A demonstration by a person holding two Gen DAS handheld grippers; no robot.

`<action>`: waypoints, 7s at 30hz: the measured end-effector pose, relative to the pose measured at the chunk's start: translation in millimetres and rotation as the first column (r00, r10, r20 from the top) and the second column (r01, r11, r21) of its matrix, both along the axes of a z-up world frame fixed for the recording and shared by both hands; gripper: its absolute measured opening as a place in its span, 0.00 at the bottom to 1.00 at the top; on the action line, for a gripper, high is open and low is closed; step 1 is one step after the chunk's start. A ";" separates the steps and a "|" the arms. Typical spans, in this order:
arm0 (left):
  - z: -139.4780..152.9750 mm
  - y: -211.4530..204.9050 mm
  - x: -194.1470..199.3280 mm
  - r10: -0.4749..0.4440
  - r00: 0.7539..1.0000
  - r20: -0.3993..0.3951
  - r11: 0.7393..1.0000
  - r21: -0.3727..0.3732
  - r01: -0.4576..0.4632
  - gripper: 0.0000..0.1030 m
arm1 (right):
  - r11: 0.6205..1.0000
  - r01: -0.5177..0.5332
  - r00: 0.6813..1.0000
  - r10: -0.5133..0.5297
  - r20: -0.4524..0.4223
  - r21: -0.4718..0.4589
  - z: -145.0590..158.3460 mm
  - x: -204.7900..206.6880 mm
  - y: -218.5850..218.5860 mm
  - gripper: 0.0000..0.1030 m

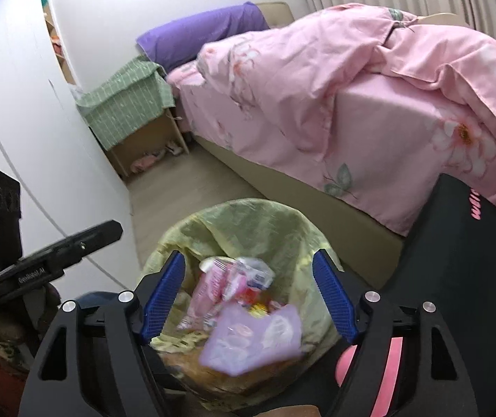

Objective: Collect trash
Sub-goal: 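Carry the pink wrapper and red packet over the trash bag with both tools, then open both tools to drop the wrappers into the bag, then grasp the red-gold wrapper with the left tool while the right tool grasps the yellow chip bag, then carry the red-gold wrapper and yellow chip bag over the trash bag with both tools, then open both tools to drop the wrapper and chip bag into the bag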

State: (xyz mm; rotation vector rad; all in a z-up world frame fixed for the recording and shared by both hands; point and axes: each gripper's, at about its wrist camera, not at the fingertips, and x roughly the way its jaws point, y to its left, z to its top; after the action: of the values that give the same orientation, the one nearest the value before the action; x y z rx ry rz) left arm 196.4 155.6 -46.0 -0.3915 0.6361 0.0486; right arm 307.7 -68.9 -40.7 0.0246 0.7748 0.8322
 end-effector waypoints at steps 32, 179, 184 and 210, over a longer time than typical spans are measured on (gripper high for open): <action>9.7 -299.3 -4.0 -0.757 0.645 -0.104 0.650 -0.019 0.759 0.66 | 0.684 0.721 0.692 -0.710 0.128 -0.110 -14.4 -249.4 -362.1 0.70; 26.4 -12.8 -38.9 -0.070 0.997 0.041 0.998 0.009 0.070 0.49 | 0.936 0.270 0.937 -0.200 0.288 -0.228 80.9 -127.1 -81.3 0.11; 20.0 -6.9 -37.1 -0.057 0.998 0.028 0.998 0.008 0.057 0.49 | 0.944 0.221 0.953 -0.157 0.258 -0.244 71.2 -104.1 -51.1 0.11; -57.9 -7.7 37.0 -0.184 0.976 -0.120 0.971 -0.179 0.161 0.69 | 0.988 -0.020 1.000 0.017 -0.025 -0.156 -9.1 14.1 11.1 0.12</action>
State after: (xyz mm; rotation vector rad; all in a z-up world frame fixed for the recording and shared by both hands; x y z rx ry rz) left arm 233.4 147.9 -103.9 -0.4976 0.8098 -0.1469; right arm 321.7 -57.8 -49.8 -0.1129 0.8614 0.7879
